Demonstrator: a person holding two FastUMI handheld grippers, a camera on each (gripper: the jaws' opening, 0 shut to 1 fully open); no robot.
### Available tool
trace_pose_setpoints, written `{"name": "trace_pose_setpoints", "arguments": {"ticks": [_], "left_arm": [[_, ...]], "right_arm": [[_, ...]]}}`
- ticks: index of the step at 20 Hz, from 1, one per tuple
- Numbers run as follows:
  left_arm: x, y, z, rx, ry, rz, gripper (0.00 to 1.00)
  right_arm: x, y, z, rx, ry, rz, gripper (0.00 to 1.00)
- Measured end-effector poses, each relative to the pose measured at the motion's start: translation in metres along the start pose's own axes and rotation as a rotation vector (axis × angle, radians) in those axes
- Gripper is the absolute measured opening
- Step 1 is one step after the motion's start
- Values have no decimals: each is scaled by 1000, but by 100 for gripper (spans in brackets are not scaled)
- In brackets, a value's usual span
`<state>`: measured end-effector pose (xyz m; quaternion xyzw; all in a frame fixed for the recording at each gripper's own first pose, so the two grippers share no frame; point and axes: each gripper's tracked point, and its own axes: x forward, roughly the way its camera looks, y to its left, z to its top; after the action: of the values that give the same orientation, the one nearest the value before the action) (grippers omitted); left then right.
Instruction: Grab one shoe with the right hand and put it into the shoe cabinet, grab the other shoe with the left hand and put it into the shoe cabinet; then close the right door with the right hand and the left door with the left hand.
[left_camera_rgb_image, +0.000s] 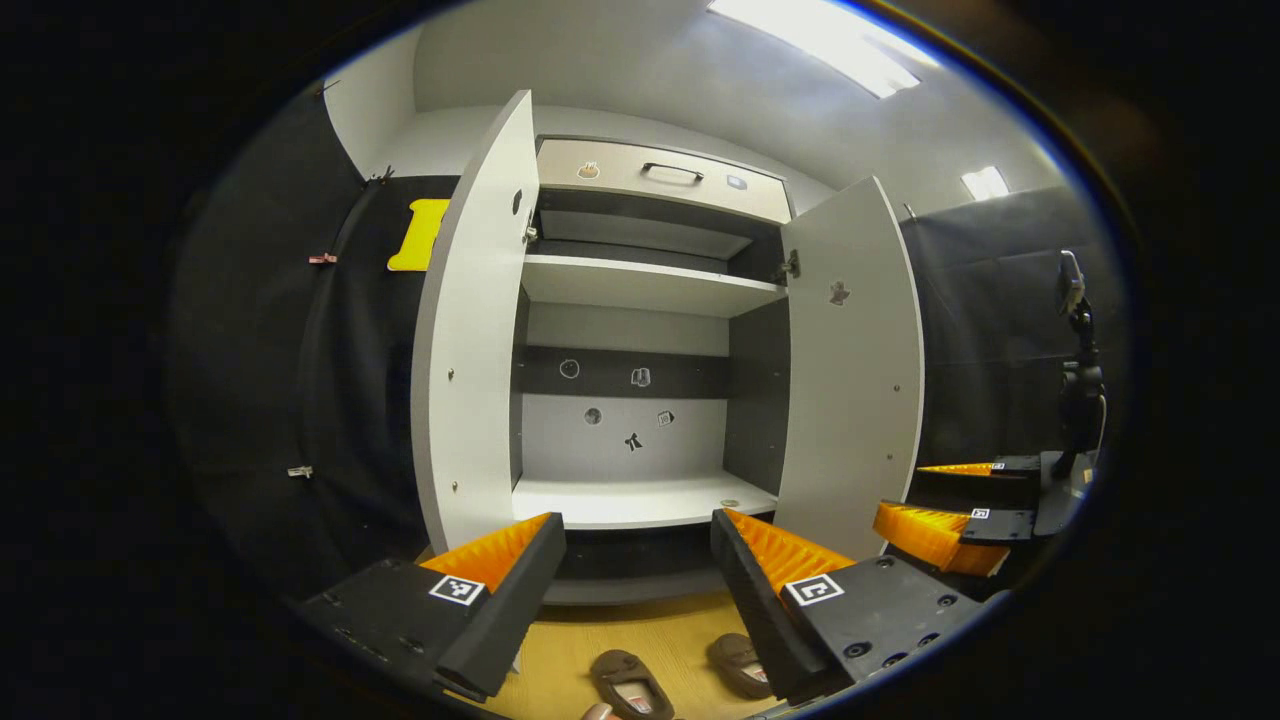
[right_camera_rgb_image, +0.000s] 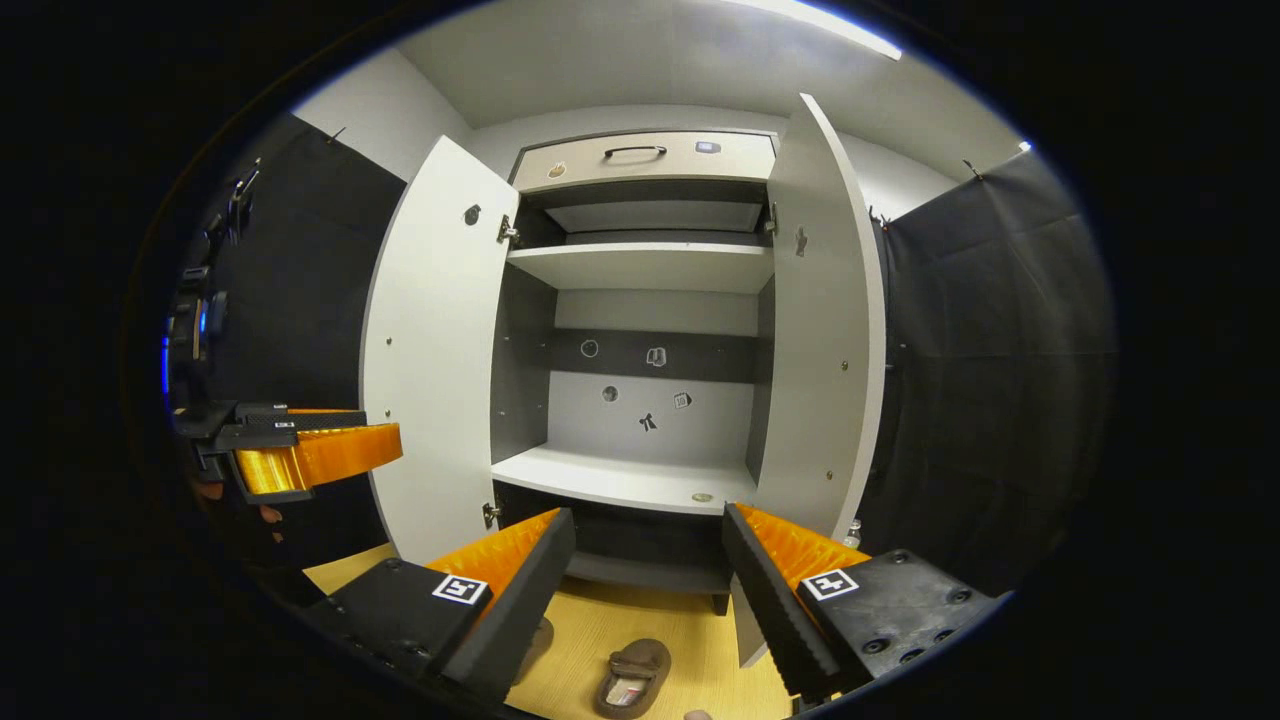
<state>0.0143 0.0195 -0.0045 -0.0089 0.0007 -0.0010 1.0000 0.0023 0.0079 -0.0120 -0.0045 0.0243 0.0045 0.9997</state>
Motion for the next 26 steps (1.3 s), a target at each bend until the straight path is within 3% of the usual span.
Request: {"name": "trace_pose_setpoints", "arguments": {"ticks": [4,9,18,26], "left_arm": [[7,3,-9,0,11,-38,93],[15,5,-21,-8,14,-98,94],[38,-9,-22,-17,-51,-165,93],[62,-18,-53,17,15,-170,93]], "right_arm": [[-2,8,-13,21,51,-15,98],[4,16,-60,39,152,-64,98],[16,28,-212,91,460,-29,98],[15,36,-330,138,655,-6,99]]}}
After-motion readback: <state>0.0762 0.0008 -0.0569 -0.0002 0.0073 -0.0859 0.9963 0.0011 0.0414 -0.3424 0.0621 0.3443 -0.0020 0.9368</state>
